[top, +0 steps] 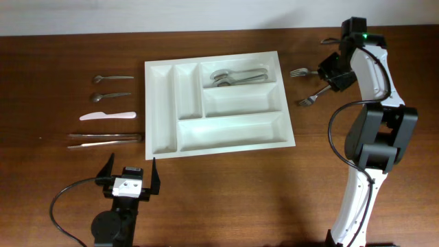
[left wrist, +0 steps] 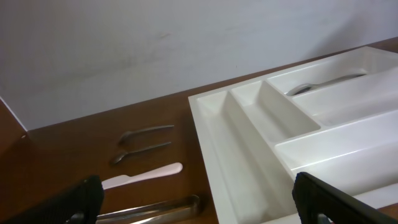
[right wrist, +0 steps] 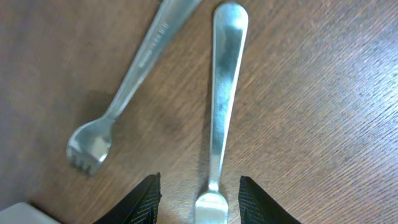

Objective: Pack container

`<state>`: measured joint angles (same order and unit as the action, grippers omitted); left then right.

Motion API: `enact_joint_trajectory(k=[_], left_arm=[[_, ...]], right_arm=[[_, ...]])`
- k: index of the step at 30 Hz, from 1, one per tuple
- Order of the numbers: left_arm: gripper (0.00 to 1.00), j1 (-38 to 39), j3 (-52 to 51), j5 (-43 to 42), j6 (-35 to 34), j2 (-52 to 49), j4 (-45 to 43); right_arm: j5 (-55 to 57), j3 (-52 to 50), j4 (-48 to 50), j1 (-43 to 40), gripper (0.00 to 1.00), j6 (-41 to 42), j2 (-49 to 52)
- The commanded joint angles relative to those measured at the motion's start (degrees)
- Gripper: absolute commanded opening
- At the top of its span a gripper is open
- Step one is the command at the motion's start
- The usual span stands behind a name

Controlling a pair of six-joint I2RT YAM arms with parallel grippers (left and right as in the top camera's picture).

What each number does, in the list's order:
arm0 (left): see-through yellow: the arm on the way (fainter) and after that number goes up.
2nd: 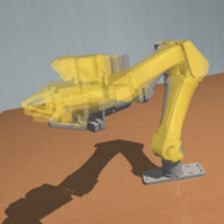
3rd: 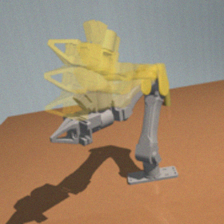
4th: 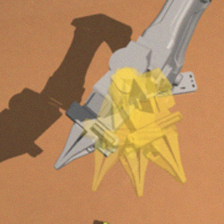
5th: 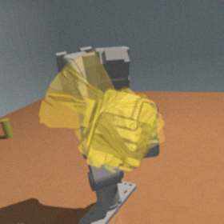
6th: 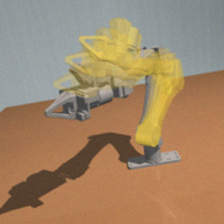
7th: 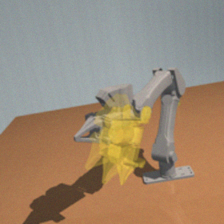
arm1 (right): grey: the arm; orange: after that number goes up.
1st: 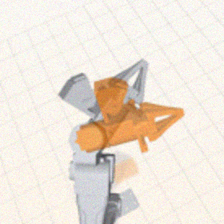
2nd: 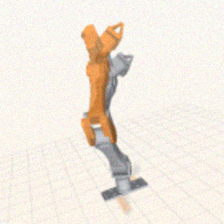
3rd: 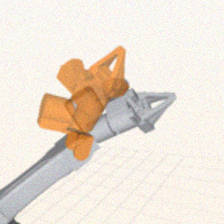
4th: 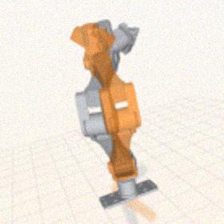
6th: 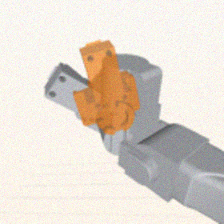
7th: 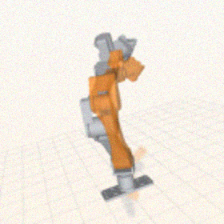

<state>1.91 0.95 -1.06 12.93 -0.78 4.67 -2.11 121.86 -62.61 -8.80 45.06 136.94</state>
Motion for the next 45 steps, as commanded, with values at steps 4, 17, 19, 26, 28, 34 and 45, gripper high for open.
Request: enact_joint_trajectory(k=[4,17,19,26,28,34,45], left_arm=[[0.99,0.2,-0.4,0.4,0.9,0.4,-0.1],[0.99,0.2,-0.4,0.4,0.9,0.4,-0.1],[0.99,0.2,-0.4,0.4,0.9,0.4,-0.1],[0.99,0.2,-0.4,0.4,0.9,0.4,-0.1],[0.99,0.2,-0.4,0.4,0.9,0.4,-0.1],[0.99,0.2,-0.4,0.4,0.9,0.4,-0.1],[0.99,0.2,-0.4,0.4,0.9,0.4,-0.1]], right_arm=[[1.4,-2.9,0.0,0.2,0.42,0.4,-1.2],[1.3,-5.6,0.5,0.5,0.43,0.4,-0.3],[1.3,-6.6,1.7,0.9,0.44,0.4,-0.2],[1.1,-7.1,4.5,2.1,0.45,0.4,0.3],[0.9,-7.1,5.0,2.1,0.45,0.5,0.3],[0.8,-7.1,4.7,2.1,0.46,0.5,1.7],[-1.1,-7.2,4.8,2.1,0.13,0.4,4.0]])
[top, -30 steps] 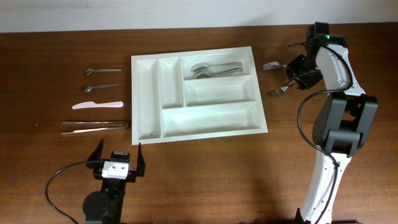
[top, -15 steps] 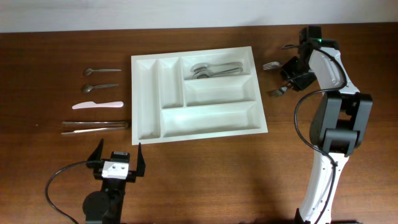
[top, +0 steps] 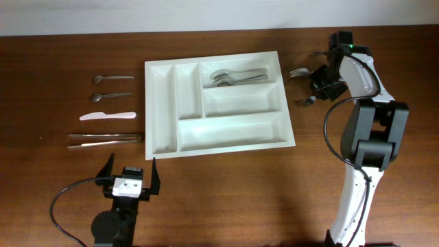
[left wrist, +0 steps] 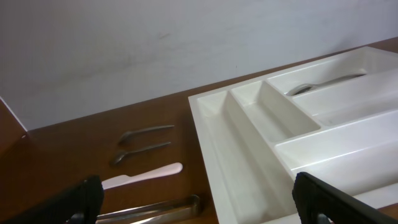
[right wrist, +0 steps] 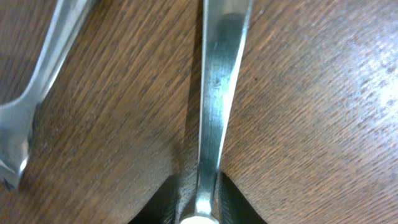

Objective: Pack container

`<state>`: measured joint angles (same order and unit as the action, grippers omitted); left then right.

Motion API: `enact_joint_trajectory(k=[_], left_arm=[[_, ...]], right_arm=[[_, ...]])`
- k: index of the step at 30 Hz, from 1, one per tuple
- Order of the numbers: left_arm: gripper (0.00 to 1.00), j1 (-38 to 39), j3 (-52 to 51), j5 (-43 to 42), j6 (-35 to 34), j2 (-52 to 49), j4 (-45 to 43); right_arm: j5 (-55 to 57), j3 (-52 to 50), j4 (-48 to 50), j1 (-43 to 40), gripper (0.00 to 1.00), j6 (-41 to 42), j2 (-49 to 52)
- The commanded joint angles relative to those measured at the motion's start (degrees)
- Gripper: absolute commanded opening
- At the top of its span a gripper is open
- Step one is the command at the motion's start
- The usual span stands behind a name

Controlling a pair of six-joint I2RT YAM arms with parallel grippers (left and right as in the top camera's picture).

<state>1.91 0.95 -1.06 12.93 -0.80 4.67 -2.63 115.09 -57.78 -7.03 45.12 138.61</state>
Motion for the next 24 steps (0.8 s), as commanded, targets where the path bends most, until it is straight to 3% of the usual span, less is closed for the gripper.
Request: enact_joint_trajectory(k=[1,2,16,24], left_arm=[[0.99,0.2,-0.4,0.4,0.9,0.4,-0.1],[0.99,0.2,-0.4,0.4,0.9,0.4,-0.1],[0.99,0.2,-0.4,0.4,0.9,0.4,-0.1],[0.99,0.2,-0.4,0.4,0.9,0.4,-0.1]], right_arm=[[-0.5,-0.4,-0.1,0.3,0.08,0.3,2.4],[-0.5,-0.4,-0.1,0.3,0.04,0.1,2.4],[-1.0,0.0,-0.3,0.3,0.04,-1.5,2.0],[-1.8,6.2,-3.0,0.3,0.04,-3.0,0.7]])
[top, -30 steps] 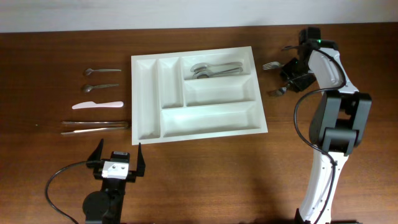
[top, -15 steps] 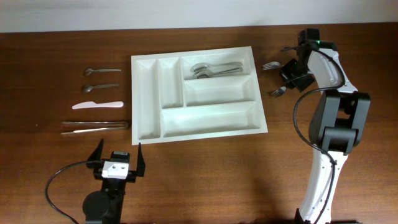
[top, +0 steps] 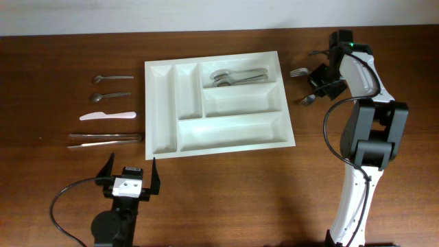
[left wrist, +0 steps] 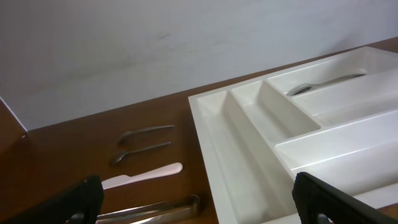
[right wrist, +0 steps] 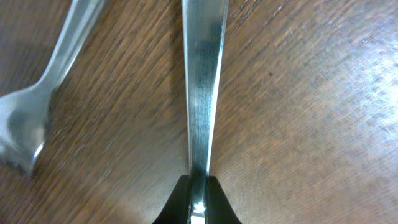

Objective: Pack container

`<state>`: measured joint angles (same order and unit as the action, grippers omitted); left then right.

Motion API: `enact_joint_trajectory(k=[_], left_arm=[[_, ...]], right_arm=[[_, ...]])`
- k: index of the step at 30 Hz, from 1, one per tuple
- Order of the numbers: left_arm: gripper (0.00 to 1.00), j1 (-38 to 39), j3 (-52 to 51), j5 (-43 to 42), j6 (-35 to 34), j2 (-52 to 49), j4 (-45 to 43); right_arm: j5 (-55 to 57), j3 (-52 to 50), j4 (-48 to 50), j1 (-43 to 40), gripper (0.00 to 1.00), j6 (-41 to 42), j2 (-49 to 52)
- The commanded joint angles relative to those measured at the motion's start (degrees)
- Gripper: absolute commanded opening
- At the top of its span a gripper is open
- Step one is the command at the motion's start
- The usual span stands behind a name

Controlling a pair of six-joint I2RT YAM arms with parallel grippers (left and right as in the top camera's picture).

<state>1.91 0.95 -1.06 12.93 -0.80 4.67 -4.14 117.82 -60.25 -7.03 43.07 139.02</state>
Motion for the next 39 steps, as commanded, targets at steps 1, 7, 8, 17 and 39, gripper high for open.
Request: enact_joint_trajectory(k=[1,7,8,17,39], left_arm=[[0.99,0.2,-0.4,0.4,0.9,0.4,-0.1],[0.99,0.2,-0.4,0.4,0.9,0.4,-0.1],[0.99,0.2,-0.4,0.4,0.9,0.4,-0.1],[0.99,0.2,-0.4,0.4,0.9,0.4,-0.1],[0.99,0.2,-0.4,0.4,0.9,0.4,-0.1]], right_arm=[[-0.3,4.2,-0.9,0.3,0.04,-1.3,0.3],[-0.3,5.4,-2.1,0.3,0.04,-1.4,0.0],[-0.3,5.4,-2.4,0.3,0.04,-1.3,-0.1],[-1.7,5.4,-2.6,0.3,0.04,-1.3,-0.4],[-11.3,13.9,-4.6,0.7,0.04,-3.9,-3.6]])
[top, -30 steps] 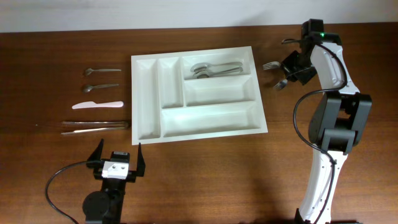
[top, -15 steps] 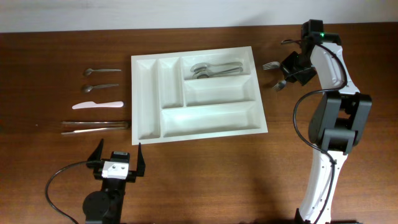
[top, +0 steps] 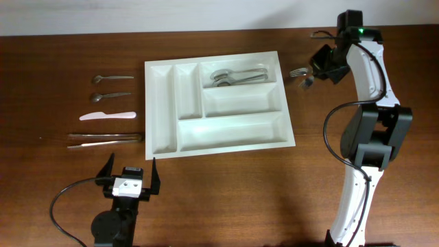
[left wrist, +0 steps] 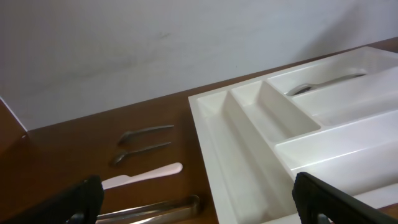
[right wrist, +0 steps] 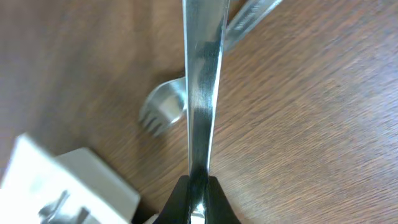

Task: Pack container
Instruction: 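Lift the fork and carry it over the tray's middle compartment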

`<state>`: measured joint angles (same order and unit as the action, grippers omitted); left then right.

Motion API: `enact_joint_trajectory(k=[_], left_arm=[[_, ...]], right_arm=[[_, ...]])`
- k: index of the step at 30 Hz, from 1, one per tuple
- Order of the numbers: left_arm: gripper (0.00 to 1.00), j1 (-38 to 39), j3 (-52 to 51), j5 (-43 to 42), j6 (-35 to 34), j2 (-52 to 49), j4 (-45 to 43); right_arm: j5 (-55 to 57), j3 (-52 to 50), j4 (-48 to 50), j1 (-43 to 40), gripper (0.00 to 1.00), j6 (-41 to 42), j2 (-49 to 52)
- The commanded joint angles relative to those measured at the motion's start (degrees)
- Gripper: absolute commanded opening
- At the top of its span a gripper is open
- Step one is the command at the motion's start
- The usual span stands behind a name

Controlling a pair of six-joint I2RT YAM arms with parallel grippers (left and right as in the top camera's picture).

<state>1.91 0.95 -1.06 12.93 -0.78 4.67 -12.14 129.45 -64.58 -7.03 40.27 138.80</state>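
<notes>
The white cutlery tray [top: 163, 110] lies mid-table, and its back right compartment holds several spoons [top: 236, 75]. My right gripper [top: 322, 66] is shut on a steel fork [right wrist: 202, 81], which it holds above the wood just right of the tray's back right corner [right wrist: 74, 180]. The fork's shaft runs straight out from the jaws [right wrist: 198, 193]. A second fork [right wrist: 163, 107] lies on the table under it [top: 298, 71]. My left gripper [top: 128, 180] stands open near the front edge with nothing between its fingers [left wrist: 200, 202].
Left of the tray lie two small spoons [top: 113, 77] [top: 112, 96], a white knife [top: 108, 116] and metal tongs [top: 104, 139]. The left wrist view shows the same row [left wrist: 142, 175]. The tray's other compartments [top: 230, 128] hold nothing.
My right gripper, shut on the fork, has risen and moved toward the back of the table. The fork is off the wood now. The other fork and the left arm have not moved.
My right gripper stood open over two forks right of the tray. Then its jaws were down around the nearer fork's handle, then shut on it at table level. Now it holds that fork above the other fork, near the tray's corner.
</notes>
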Motion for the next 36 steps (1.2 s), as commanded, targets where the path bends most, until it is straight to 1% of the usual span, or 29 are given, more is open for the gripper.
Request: enact_joint_trajectory(k=[1,6,11,16,19,24,28,36], left_arm=[[0.99,0.2,-0.4,0.4,0.9,0.4,-0.1],[0.99,0.2,-0.4,0.4,0.9,0.4,-0.1],[0.99,0.2,-0.4,0.4,0.9,0.4,-0.1],[0.99,0.2,-0.4,0.4,0.9,0.4,-0.1],[0.99,0.2,-0.4,0.4,0.9,0.4,-0.1],[0.99,0.2,-0.4,0.4,0.9,0.4,-0.1],[0.99,0.2,-0.4,0.4,0.9,0.4,-0.1],[0.99,0.2,-0.4,0.4,0.9,0.4,-0.1]], right_arm=[[-4.7,3.0,-0.6,0.9,0.04,-1.1,-3.3],[-7.8,4.9,-0.6,3.2,0.04,-1.1,-3.3],[-8.4,6.5,-0.6,7.8,0.04,-0.8,-3.4],[-8.2,6.6,-0.6,13.0,0.04,3.3,-3.5],[-7.1,6.6,-0.6,15.8,0.04,8.4,-3.5],[-2.4,6.6,-3.0,20.6,0.04,20.1,-3.5],[3.9,6.6,-7.1,24.8,0.04,31.3,-3.5],[9.0,6.6,-10.0,30.0,0.04,40.8,-3.5]])
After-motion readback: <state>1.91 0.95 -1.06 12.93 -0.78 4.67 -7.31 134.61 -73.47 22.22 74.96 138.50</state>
